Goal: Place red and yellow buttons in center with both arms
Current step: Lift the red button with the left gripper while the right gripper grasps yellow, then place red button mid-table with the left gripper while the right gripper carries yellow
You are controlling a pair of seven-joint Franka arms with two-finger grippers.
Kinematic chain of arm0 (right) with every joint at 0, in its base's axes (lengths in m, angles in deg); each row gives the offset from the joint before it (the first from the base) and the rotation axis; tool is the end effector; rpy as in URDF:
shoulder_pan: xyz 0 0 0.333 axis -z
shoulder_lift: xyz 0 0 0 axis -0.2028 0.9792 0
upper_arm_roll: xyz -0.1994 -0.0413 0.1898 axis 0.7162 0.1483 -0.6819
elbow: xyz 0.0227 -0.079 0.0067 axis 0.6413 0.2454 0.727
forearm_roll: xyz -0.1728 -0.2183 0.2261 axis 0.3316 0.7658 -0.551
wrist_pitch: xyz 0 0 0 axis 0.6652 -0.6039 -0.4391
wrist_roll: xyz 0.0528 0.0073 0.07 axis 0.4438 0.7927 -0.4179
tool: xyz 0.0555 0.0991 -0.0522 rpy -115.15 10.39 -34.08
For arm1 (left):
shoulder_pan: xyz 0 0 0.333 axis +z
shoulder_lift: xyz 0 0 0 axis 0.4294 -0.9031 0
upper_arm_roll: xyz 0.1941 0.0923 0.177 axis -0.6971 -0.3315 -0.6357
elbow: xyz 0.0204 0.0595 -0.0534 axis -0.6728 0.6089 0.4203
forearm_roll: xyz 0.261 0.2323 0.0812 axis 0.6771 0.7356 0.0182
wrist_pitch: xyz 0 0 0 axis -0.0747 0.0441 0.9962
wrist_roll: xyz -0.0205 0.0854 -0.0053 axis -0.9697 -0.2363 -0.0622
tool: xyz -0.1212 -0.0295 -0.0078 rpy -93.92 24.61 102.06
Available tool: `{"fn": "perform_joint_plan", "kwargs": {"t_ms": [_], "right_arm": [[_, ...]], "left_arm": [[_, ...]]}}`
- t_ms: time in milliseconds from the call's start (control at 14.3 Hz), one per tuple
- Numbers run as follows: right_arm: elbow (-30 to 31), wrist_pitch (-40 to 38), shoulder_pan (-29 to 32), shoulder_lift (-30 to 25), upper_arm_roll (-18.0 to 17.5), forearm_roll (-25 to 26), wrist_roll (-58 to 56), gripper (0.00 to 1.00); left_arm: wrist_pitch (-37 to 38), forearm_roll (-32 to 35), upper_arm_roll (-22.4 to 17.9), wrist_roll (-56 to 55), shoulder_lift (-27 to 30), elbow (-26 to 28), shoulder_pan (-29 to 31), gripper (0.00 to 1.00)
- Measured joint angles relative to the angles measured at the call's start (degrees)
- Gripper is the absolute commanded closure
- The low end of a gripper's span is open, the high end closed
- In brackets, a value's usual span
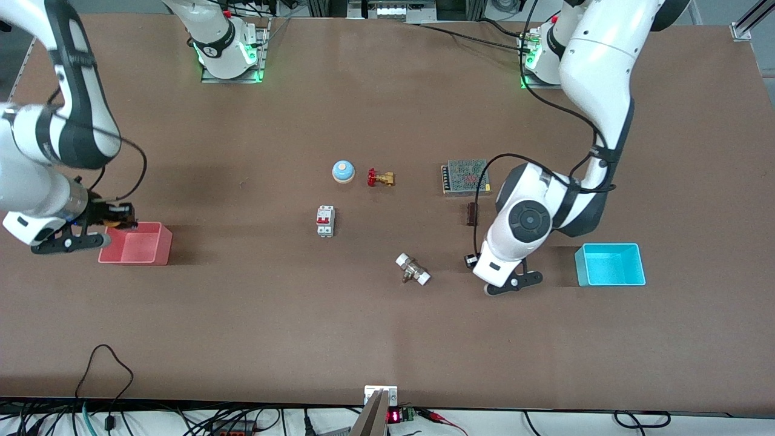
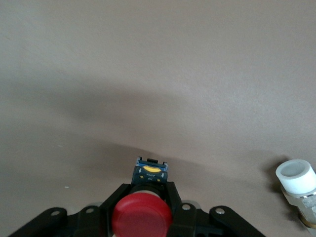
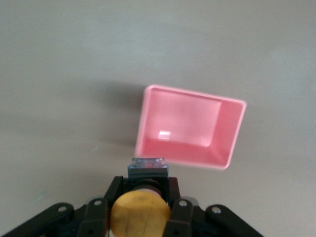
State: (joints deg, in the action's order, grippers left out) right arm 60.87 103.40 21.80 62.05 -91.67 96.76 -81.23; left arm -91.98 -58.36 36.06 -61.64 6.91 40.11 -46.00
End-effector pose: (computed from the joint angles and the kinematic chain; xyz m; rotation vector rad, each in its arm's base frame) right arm 0.5710 -0.0368 0.3502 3.0280 0.2770 -0.1627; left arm 0.6123 -0.2605 0.2067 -3.1057 -0.4502 0.0378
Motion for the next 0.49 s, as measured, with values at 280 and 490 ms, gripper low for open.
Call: {"fn": "perform_joint_plan", "kwargs": {"t_ms": [280, 490], "right_arm": [[2.20, 0.27, -4.88, 0.30, -5.35, -0.04, 13.93, 0.88], [3.71, 8.03, -8.83, 5.90, -5.66, -0.03, 19.59, 0.88]], "left_arm": [[-0.19, 0.00, -0.19, -0.67, -1.76, -0.03, -0.35, 0.47], [-1.10, 0.04, -0.30, -0.65, -2.11, 0.01, -0.35, 0.00]]}}
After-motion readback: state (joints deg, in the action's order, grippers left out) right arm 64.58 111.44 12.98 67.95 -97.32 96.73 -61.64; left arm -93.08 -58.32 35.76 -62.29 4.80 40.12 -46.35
